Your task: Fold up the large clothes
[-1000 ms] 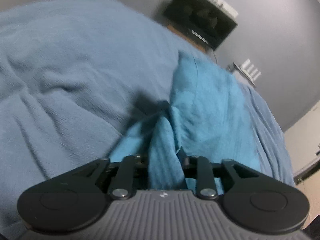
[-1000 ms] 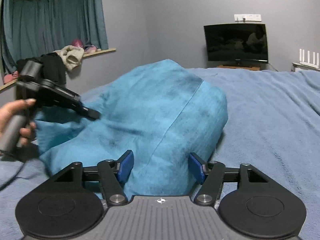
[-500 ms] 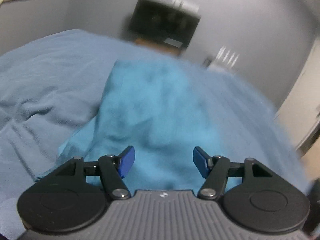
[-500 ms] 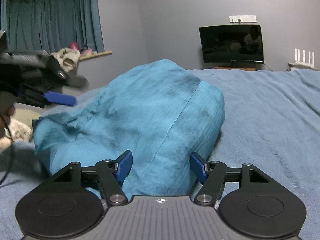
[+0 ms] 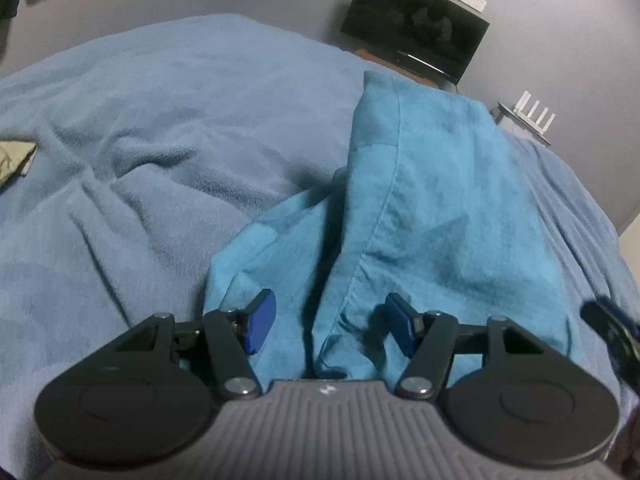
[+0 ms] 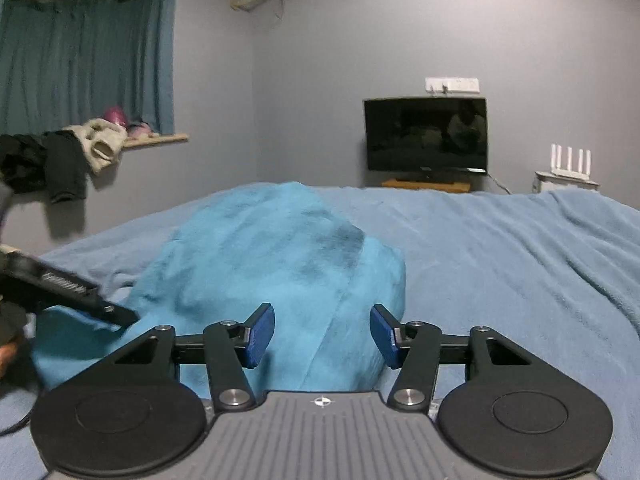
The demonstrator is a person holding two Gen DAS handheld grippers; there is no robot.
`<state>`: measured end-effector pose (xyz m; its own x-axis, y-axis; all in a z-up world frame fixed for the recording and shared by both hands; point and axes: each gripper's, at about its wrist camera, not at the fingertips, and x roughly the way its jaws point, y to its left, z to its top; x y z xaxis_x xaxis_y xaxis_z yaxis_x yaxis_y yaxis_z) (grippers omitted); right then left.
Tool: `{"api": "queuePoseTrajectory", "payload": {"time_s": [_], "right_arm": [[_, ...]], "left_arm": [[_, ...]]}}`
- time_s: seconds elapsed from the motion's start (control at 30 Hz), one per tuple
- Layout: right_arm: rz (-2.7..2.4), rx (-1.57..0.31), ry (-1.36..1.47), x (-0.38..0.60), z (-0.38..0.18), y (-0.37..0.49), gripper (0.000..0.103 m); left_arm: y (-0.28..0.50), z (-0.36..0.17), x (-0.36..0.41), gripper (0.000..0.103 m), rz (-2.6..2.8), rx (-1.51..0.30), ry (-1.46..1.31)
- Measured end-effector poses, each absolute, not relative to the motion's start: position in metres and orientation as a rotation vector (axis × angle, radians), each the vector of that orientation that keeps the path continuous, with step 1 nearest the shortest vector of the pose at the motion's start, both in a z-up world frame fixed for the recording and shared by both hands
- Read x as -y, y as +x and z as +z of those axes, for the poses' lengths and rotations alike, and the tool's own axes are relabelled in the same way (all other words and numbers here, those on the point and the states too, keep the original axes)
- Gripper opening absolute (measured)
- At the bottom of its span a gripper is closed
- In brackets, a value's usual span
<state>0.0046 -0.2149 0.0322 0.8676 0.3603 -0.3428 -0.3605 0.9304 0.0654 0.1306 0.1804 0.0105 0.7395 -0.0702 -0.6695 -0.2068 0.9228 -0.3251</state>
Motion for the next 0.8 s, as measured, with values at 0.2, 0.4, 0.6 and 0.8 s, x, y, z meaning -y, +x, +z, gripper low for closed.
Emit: {"api": "queuePoseTrajectory", "payload": {"time_s": [0.2, 0.4, 0.6, 0.8], "right_arm": [[0.362, -0.442, -0.007, 0.189, 0.018, 0.055, 0.053], [0.382, -0.452, -0.171, 0.136, 0.021, 0.099, 0.056], [0.403, -0.469, -0.297, 0.096, 0.029, 0.137, 0.057], [0.405, -0.496, -0.312, 0.057, 0.035, 0.176, 0.056]], "left_arm": [[0.132, 0.003, -0.182, 0.062, 0.068, -0.722, -0.391], [0.139, 0.000, -0.185, 0.062, 0.091, -0.718, -0.371], [0.140, -0.001, -0.187, 0.062, 0.085, -0.718, -0.378], [0.140, 0.000, -0.184, 0.062, 0.088, -0.720, -0.361]]}}
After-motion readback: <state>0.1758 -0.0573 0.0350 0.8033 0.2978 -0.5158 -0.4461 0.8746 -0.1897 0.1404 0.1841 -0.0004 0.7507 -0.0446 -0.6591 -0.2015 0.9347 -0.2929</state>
